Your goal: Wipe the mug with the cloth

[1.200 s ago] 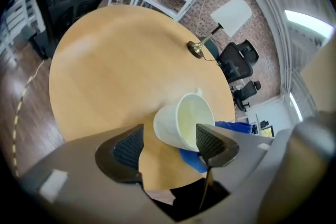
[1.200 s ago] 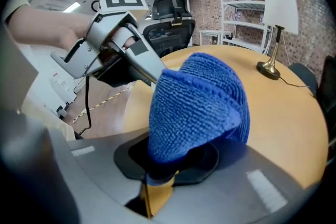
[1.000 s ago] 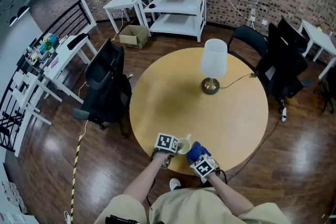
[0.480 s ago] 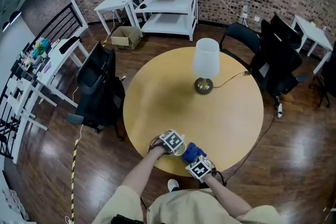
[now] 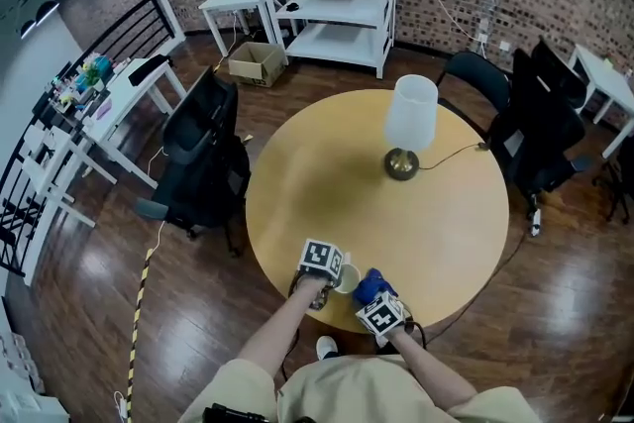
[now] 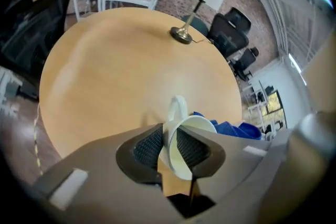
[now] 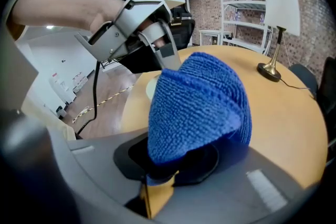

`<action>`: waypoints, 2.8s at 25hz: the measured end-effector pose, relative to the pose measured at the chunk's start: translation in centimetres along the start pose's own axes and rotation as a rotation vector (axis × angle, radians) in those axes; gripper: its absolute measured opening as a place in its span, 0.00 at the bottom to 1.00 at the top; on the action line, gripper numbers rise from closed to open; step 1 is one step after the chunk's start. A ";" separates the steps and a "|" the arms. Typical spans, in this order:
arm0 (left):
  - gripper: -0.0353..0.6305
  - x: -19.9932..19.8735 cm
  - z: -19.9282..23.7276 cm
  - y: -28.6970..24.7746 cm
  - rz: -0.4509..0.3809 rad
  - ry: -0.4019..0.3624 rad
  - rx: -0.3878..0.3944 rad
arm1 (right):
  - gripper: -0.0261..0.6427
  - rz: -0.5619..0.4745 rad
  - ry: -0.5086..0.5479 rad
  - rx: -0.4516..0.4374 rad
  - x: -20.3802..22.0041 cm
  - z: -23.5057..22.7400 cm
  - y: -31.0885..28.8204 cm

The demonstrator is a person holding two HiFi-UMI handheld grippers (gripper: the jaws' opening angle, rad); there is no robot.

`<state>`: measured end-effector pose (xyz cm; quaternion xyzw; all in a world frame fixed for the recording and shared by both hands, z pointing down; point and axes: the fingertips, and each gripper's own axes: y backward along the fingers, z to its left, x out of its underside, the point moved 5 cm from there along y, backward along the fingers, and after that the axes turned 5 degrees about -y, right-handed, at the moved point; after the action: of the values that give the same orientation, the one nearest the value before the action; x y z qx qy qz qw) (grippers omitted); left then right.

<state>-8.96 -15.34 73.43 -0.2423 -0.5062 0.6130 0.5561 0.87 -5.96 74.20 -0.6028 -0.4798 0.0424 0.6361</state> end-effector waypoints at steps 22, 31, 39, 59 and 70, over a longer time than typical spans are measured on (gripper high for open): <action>0.19 3.3 0.4 5.1 -0.283 0.293 0.034 | 0.13 -0.037 -0.033 -0.039 -0.3 0.3 -0.1; 0.33 -3.2 -2.6 2.4 -0.049 -0.731 -0.127 | 0.13 -0.039 -0.042 -0.043 -0.2 0.3 -0.2; 0.11 -3.6 -3.1 -0.8 0.114 -0.859 -0.078 | 0.13 -0.044 -0.066 -0.048 0.0 0.2 -0.7; 0.10 0.0 0.5 0.6 -0.018 0.073 -0.126 | 0.13 -0.024 -0.027 -0.048 -0.8 0.5 -1.1; 0.14 4.4 1.1 2.1 -0.186 0.524 -0.045 | 0.13 -0.036 -0.080 -0.055 -0.7 -0.2 -1.0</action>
<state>-11.95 -11.32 73.13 -0.3574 -0.3784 0.4645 0.7164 0.13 -6.87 74.61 -0.6091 -0.5164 0.0418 0.6005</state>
